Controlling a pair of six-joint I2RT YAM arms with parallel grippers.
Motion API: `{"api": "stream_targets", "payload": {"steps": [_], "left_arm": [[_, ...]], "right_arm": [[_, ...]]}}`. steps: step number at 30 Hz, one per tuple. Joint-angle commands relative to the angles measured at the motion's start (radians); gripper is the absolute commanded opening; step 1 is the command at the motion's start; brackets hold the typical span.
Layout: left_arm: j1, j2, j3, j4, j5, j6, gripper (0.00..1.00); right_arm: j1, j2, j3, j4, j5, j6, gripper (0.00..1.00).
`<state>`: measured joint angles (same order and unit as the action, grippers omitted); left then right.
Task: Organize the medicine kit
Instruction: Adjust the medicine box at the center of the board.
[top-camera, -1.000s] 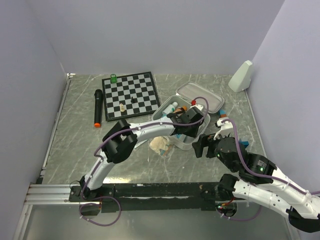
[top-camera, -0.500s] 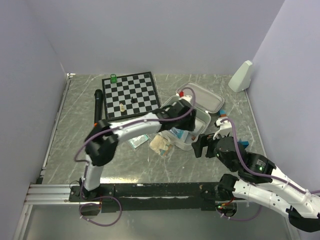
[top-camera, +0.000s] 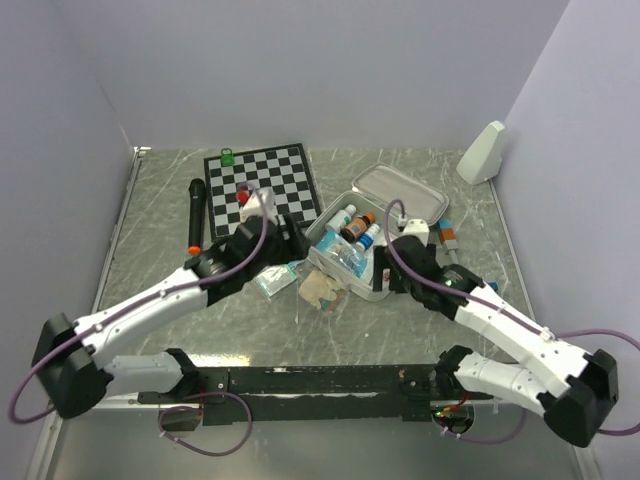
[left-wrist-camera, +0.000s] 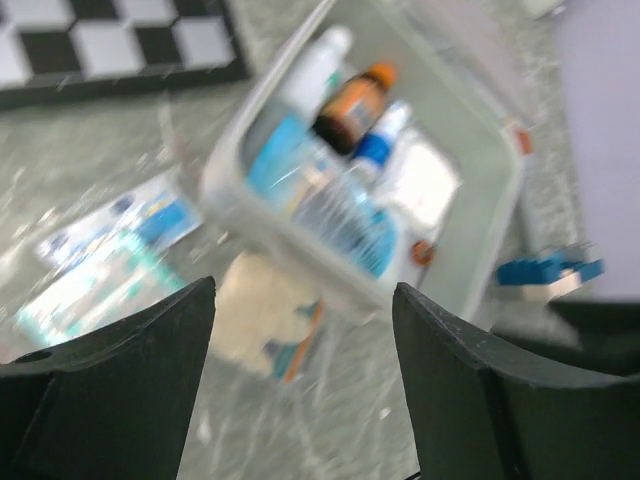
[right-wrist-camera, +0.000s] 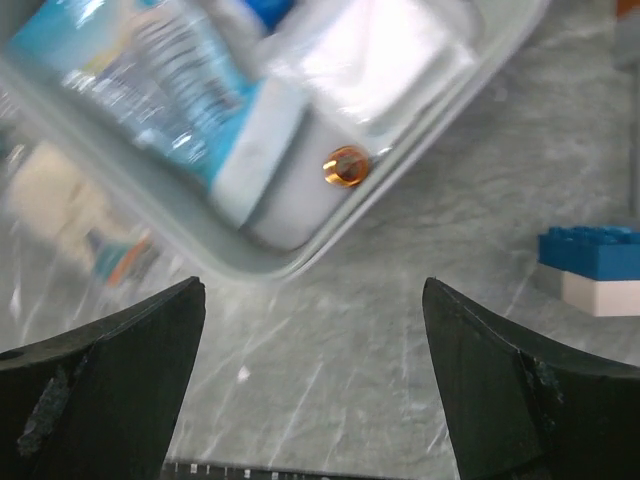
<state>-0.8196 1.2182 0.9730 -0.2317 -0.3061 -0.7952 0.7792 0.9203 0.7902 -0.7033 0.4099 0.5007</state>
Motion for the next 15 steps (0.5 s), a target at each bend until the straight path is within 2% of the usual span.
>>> {"api": "stream_targets", "payload": {"steps": [1,6,10,13,15], "left_arm": [[0.0,-0.159,-0.172,-0.012,-0.042,-0.084,0.76],[0.002,-0.325,-0.307,-0.011,-0.094,-0.119,0.8],[0.004,-0.371,-0.355,-0.026,-0.131,-0.134,0.81],[0.005,-0.356,-0.355,-0.053,-0.142,-0.145,0.8],[0.007,-0.353,-0.355,-0.069,-0.149,-0.157,0.8]], "right_arm": [[-0.207,0.054,0.009,0.08,-0.08,0.031,0.96],[-0.366,0.103,-0.005,0.131,-0.199,0.064,0.98],[-0.44,0.21,0.015,0.134,-0.244,0.064,0.94],[-0.469,0.253,0.001,0.16,-0.266,0.068,0.87],[-0.483,0.275,-0.014,0.18,-0.289,0.071,0.74]]}}
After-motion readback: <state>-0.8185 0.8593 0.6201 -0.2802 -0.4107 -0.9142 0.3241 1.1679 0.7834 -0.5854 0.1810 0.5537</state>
